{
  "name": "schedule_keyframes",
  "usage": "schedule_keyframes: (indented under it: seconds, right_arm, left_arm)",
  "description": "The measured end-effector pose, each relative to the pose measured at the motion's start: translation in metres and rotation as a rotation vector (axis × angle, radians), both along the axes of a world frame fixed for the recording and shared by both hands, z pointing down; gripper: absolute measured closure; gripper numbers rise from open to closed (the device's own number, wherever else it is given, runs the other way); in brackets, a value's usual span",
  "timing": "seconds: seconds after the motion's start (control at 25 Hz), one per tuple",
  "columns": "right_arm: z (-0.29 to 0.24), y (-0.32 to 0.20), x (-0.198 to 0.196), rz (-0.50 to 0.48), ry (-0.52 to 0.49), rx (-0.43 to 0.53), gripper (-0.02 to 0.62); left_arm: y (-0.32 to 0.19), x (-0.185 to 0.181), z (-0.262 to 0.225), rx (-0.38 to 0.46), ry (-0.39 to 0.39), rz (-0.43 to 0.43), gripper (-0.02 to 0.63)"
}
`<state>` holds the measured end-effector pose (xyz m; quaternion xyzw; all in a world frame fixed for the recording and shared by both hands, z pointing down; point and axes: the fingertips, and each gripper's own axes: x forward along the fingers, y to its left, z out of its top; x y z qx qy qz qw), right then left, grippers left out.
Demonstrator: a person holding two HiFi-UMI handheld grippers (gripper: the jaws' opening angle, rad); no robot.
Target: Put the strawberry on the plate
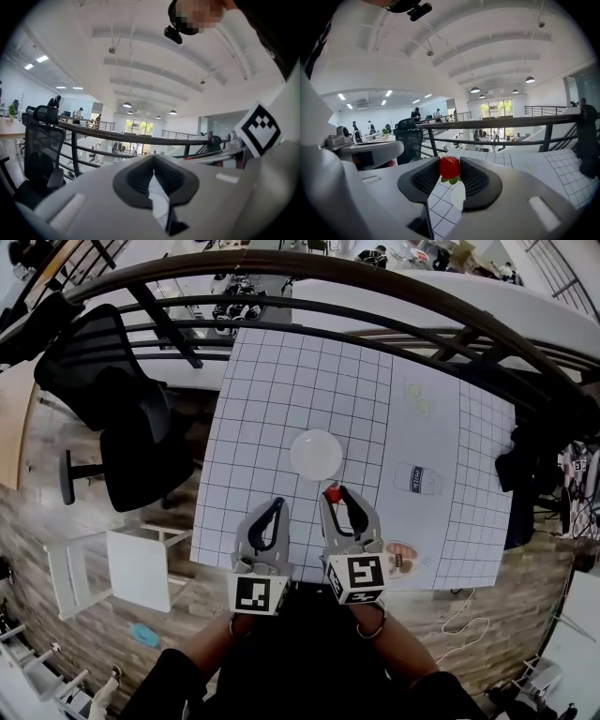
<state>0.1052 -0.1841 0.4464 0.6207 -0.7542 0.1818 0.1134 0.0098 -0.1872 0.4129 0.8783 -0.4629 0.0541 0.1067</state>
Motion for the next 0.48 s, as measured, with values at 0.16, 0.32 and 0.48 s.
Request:
schedule_keyframes:
  seconds: [0.16, 0.32, 0.48]
  right_arm:
    - [0.019, -0.021, 0.002, -0.006, 0.003, -0.029, 0.463]
    - [0.04, -0.037, -0.001, -0.035, 0.003, -0.053, 0.463]
    - [0.05, -0.053, -0.002, -0.059, -0.008, -0.057, 0.463]
  left_arm:
    - [-0.01, 0.012, 0.014, -0.03, -0.017, 0.025, 0.595]
    - [-0.017, 0.019, 0.022, -0.034, -0.018, 0.027, 0.595]
    - [-0.024, 0.024, 0.034, -0.048, -0.035, 0.028, 0.595]
